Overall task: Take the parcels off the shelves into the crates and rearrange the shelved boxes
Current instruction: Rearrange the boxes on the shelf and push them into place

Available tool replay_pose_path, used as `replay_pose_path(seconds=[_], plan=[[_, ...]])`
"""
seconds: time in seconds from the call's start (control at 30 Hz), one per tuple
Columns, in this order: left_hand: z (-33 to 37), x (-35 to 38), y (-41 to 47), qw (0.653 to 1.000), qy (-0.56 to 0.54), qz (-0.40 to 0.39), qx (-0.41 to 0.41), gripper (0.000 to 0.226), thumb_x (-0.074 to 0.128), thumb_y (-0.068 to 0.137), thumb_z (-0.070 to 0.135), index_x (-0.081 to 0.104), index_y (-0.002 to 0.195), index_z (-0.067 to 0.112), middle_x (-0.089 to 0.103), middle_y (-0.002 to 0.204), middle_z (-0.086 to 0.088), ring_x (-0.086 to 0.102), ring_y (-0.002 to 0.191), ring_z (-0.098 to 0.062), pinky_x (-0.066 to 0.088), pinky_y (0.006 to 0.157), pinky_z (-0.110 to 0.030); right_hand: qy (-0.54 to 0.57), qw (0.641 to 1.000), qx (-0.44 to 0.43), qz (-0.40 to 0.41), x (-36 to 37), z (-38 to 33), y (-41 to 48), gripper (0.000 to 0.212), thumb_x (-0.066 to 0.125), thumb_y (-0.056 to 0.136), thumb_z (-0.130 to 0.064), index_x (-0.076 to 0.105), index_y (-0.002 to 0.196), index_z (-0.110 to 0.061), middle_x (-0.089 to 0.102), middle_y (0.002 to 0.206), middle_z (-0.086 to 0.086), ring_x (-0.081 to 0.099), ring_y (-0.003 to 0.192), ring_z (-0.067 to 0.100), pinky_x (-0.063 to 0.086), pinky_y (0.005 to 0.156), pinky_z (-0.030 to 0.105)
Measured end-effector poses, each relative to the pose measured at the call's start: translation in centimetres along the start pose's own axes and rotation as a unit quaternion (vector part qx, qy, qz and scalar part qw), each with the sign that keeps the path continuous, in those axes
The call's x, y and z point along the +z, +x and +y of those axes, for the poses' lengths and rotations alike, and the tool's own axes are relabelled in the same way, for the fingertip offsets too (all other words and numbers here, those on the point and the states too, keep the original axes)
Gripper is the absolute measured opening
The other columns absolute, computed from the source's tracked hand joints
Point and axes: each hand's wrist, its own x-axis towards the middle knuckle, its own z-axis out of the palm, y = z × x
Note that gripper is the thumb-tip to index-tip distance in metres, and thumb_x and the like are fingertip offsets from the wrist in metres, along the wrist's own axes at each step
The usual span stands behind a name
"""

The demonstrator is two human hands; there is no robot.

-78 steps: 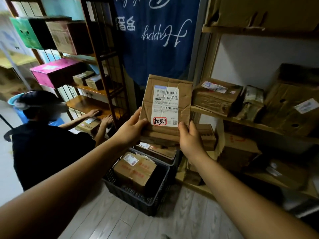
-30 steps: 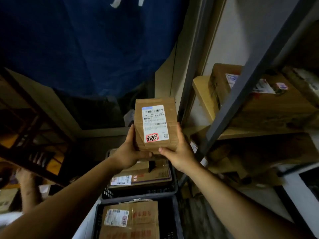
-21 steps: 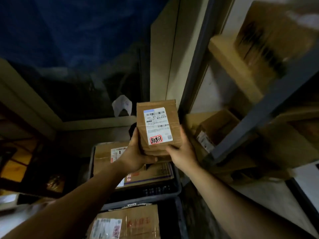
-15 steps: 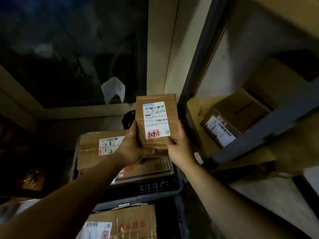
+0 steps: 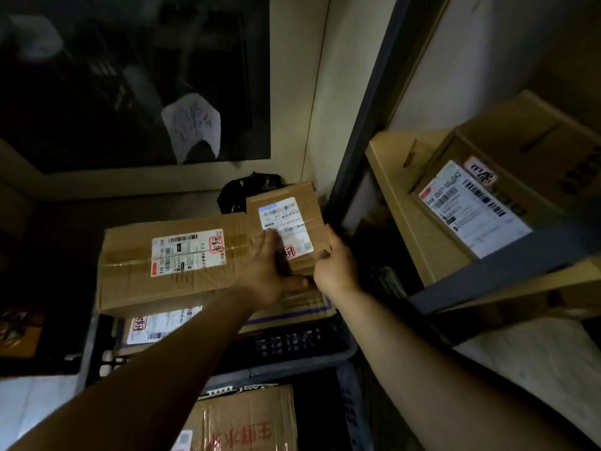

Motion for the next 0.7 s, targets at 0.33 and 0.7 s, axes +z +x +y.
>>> replay_pose_path(seconds=[0.33, 0.7], plan=[[-7.4, -3.0, 0.4, 0.957, 0.272, -0.015, -0.097, 0.09, 0.029, 0.077, 0.081, -0.013, 0.146, 0.041, -0.024, 0.155, -0.002, -0.027, 0.14, -0.031, -0.01, 0.111, -0.061, 0.076, 0.996, 0.026, -0.025, 1.3, 2.9, 0.0, 0.056, 0.034, 0.096, 0.008, 0.036, 0.145, -0.018, 0.052, 0.133, 0.002, 0.047, 0.126, 0.016, 0.036, 0.077, 0.003], [-11.8, -2.1, 0.2, 0.943, 0.318, -0.012, -0.098, 0.083, 0.006, 0.074, 0.08, -0.021, 0.143, 0.042, -0.03, 0.153, 0.0, -0.027, 0.141, -0.03, -0.007, 0.112, -0.062, -0.236, 0.968, -0.068, -0.049, 4.7, 5.4, 0.0, 0.06, 0.04, 0.099, -0.031, 0.01, 0.151, -0.036, -0.01, 0.159, 0.002, 0.002, 0.145, 0.028, 0.02, 0.114, 0.036]])
